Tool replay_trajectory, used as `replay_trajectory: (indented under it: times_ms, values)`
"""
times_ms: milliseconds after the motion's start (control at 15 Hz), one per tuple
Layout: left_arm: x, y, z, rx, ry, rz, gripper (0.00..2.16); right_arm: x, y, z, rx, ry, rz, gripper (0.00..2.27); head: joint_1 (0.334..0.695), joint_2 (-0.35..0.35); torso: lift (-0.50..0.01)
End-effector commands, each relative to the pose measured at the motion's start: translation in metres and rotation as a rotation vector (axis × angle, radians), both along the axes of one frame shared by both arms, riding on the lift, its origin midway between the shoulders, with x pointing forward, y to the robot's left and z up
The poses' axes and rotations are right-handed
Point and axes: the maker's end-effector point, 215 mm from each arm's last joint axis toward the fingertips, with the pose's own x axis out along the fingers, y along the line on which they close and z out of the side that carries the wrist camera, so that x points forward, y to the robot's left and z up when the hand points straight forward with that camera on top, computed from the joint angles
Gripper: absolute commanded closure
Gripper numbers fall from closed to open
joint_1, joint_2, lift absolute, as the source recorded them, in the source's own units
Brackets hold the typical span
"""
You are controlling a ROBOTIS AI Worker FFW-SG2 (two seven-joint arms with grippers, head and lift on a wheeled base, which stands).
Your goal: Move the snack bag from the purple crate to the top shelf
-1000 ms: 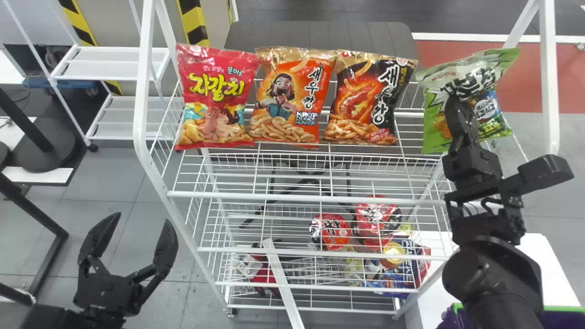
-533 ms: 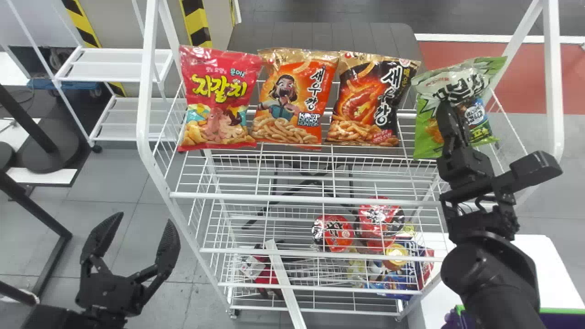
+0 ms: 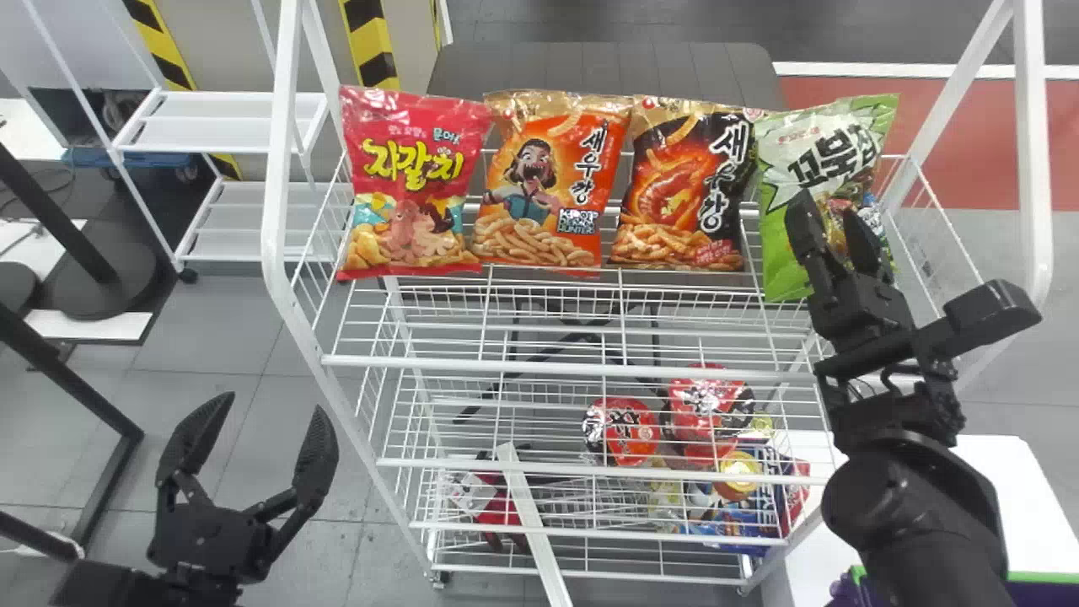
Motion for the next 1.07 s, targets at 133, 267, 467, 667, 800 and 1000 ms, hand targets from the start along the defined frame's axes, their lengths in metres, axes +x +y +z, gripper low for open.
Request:
replay_trajectory:
  times_ms: [133, 267, 467, 667, 800, 1000]
  values:
    - [0.000, 0.000, 0.000, -0.002, 0.000, 0.003, 0.13, -0.012, 0.019, 0.008, 0.003, 0.009, 0.042, 0.07, 0.695, 0.040, 0.000]
    - [0.000, 0.000, 0.000, -0.001, 0.000, 0.002, 0.13, -0.018, 0.030, 0.019, 0.003, 0.002, 0.058, 0.08, 0.695, 0.051, 0.000]
    - [-0.001, 0.000, 0.002, -0.004, -0.005, 0.003, 0.13, -0.035, 0.046, 0.036, -0.017, -0.003, 0.068, 0.08, 0.695, 0.070, 0.000]
    - [-0.001, 0.000, 0.002, -0.006, -0.006, 0.006, 0.13, -0.058, 0.083, 0.042, -0.160, 0.025, 0.050, 0.09, 0.695, 0.088, 0.000]
    - [-0.001, 0.000, 0.002, -0.007, -0.006, 0.006, 0.13, -0.075, 0.106, 0.048, -0.252, 0.031, 0.015, 0.09, 0.695, 0.120, 0.000]
    - [-0.001, 0.005, 0.002, -0.004, -0.006, 0.016, 0.13, -0.099, 0.123, 0.039, -0.354, 0.078, -0.060, 0.09, 0.695, 0.155, 0.000]
